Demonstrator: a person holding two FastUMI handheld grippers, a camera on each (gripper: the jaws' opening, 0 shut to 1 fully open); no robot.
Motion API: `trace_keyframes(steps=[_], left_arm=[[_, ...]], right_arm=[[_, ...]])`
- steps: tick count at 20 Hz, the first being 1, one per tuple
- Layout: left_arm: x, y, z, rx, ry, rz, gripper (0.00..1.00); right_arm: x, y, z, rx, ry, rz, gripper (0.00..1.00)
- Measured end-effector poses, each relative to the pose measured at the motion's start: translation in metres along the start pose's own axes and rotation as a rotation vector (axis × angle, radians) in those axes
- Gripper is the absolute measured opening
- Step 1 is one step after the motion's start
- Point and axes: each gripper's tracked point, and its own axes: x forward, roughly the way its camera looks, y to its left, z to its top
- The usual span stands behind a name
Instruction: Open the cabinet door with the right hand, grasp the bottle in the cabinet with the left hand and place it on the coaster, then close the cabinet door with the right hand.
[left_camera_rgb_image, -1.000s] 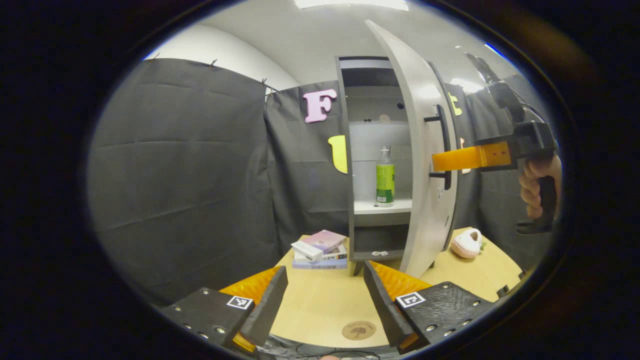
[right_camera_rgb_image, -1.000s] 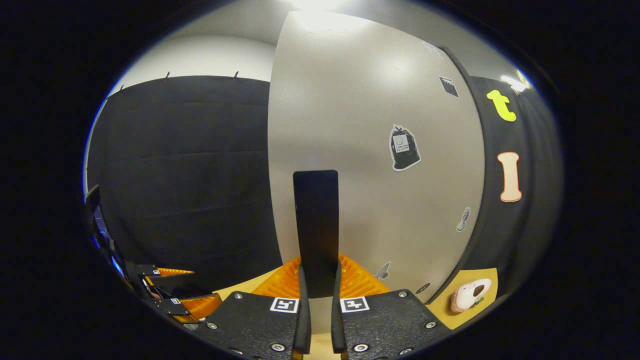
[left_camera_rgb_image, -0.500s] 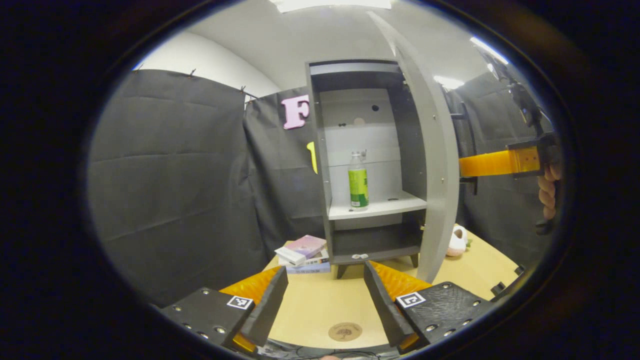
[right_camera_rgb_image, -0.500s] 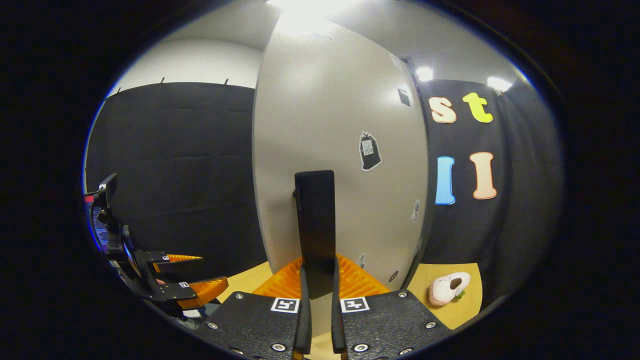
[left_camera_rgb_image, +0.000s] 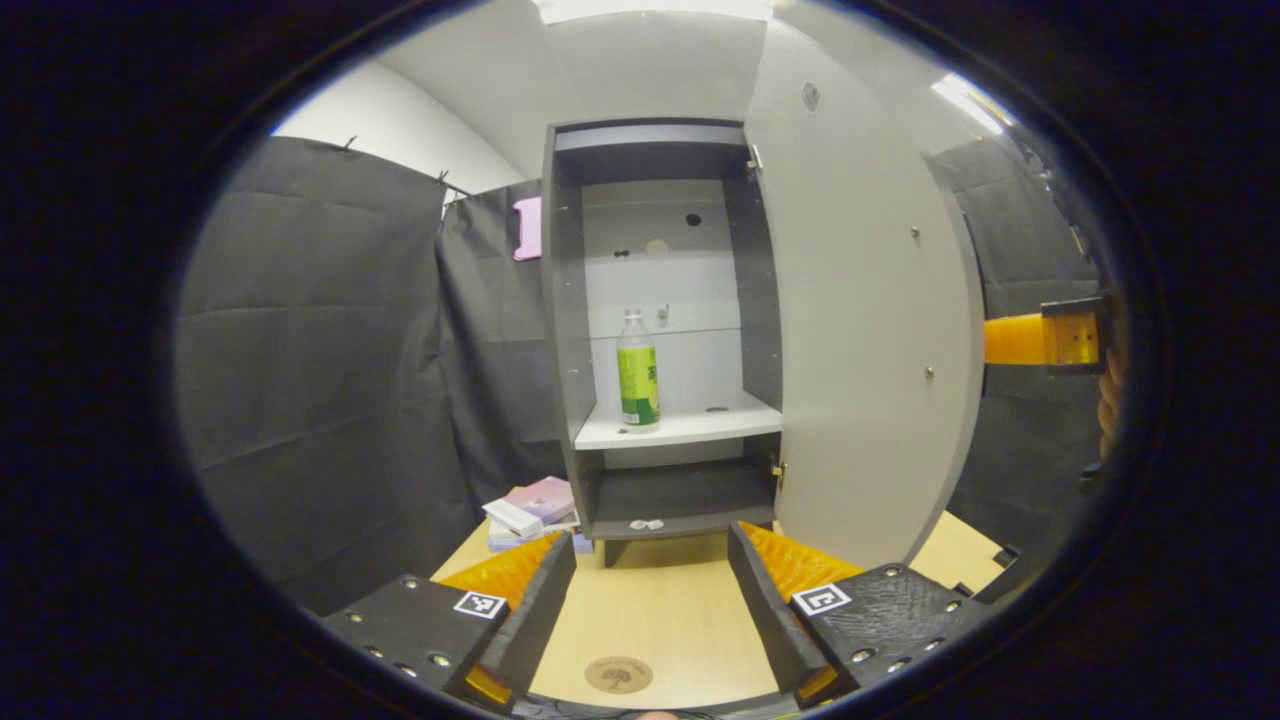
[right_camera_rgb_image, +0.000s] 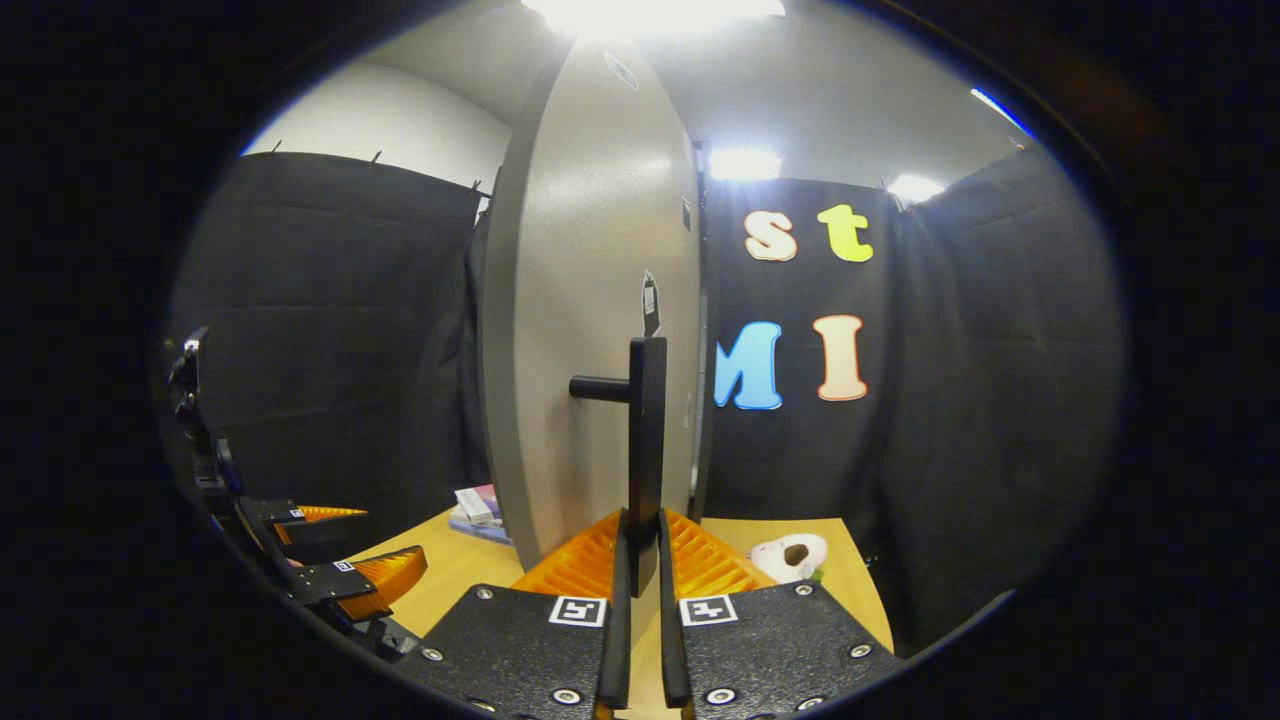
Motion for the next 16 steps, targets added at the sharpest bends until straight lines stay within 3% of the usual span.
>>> trace_keyframes(steps=[5,8,9,10,12,13,15,16], left_arm=[[0.006,-0.008,0.012,0.001,-0.021,-0.002,0.94],[0.025,0.0,0.013,-0.005,-0.018,-0.001,0.88],[0.035,0.002,0.015,-0.002,-0.022,-0.004,0.88],[0.047,0.005,0.017,0.006,-0.028,-0.005,0.88],[0.073,0.014,0.025,0.026,-0.037,-0.005,0.91],[0.092,0.016,0.03,0.032,-0.049,-0.014,0.88],[0.127,0.02,0.042,0.035,-0.071,-0.018,0.88],[0.144,0.018,0.044,0.026,-0.077,-0.023,0.88]], right_arm=[[-0.003,-0.015,-0.006,0.047,0.02,-0.105,0.1],[-0.005,-0.011,-0.007,0.065,0.022,-0.097,0.06],[-0.005,-0.013,-0.006,0.061,0.017,-0.097,0.14],[-0.005,-0.015,-0.005,0.052,0.012,-0.103,0.06],[-0.006,-0.021,-0.006,0.049,0.016,-0.128,0.06],[-0.008,-0.024,-0.006,0.054,0.01,-0.151,0.06],[-0.009,-0.029,-0.001,0.053,-0.029,-0.178,0.18],[-0.01,-0.033,0.009,0.054,-0.079,-0.191,0.44]])
